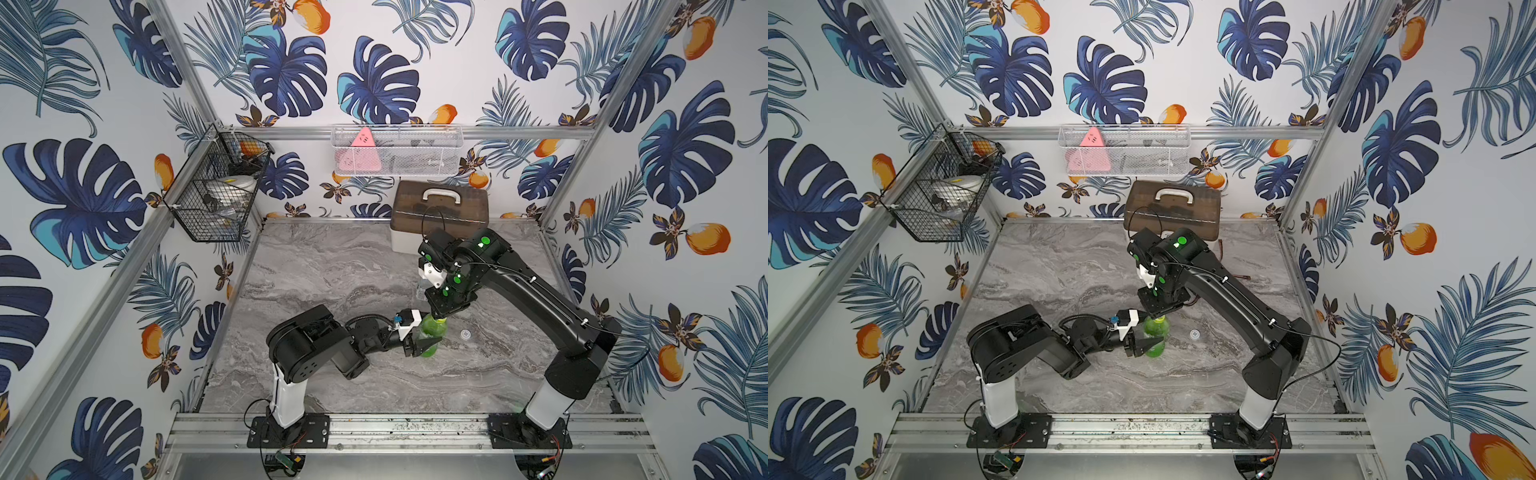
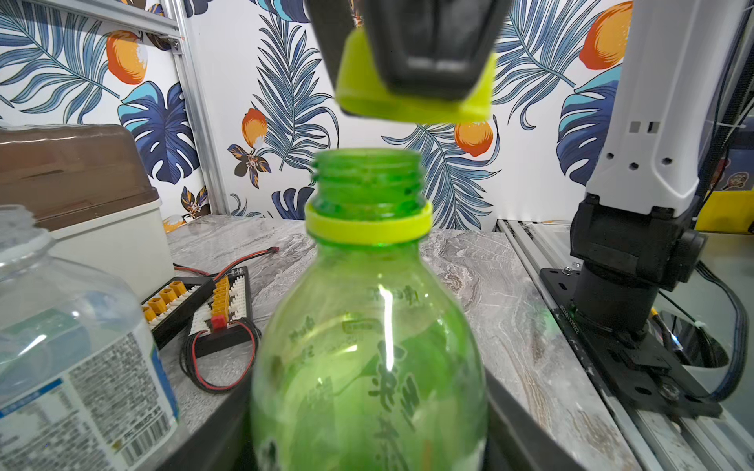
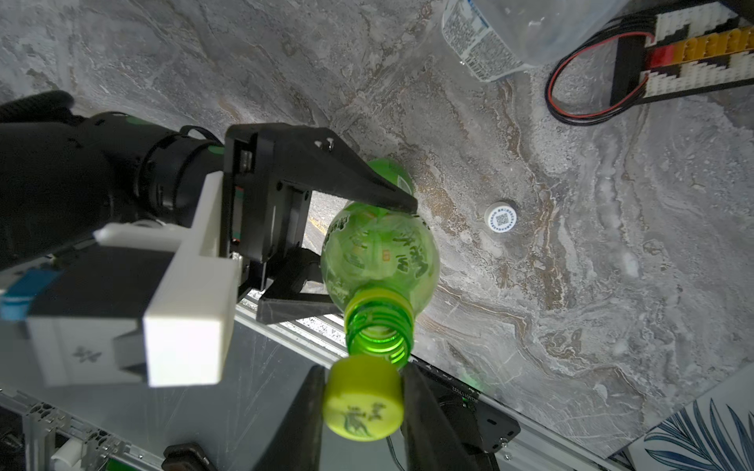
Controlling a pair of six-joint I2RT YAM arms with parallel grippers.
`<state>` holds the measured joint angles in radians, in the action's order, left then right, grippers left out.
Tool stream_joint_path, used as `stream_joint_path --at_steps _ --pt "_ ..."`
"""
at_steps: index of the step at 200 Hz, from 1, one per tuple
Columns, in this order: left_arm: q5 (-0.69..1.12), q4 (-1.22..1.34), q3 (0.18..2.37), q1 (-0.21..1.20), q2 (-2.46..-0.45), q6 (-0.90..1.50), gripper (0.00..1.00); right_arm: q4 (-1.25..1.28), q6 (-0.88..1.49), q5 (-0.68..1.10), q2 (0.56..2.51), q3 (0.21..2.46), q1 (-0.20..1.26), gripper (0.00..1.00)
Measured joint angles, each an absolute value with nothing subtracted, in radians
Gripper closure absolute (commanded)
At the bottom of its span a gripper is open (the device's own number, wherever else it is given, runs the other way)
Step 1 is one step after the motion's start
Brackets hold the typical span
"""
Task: Screw on the bottle caps
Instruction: Screw the bottle cap onto the plastic bottle.
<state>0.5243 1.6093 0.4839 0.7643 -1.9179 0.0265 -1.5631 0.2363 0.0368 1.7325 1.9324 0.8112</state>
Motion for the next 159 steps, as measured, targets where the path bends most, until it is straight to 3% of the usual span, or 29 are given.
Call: stream_joint_path --at_steps 159 --pt "0.521 1.611 0.472 0.767 -1.914 0.008 0.31 -1.55 0.243 0.004 1.766 1.928 0.828 0.66"
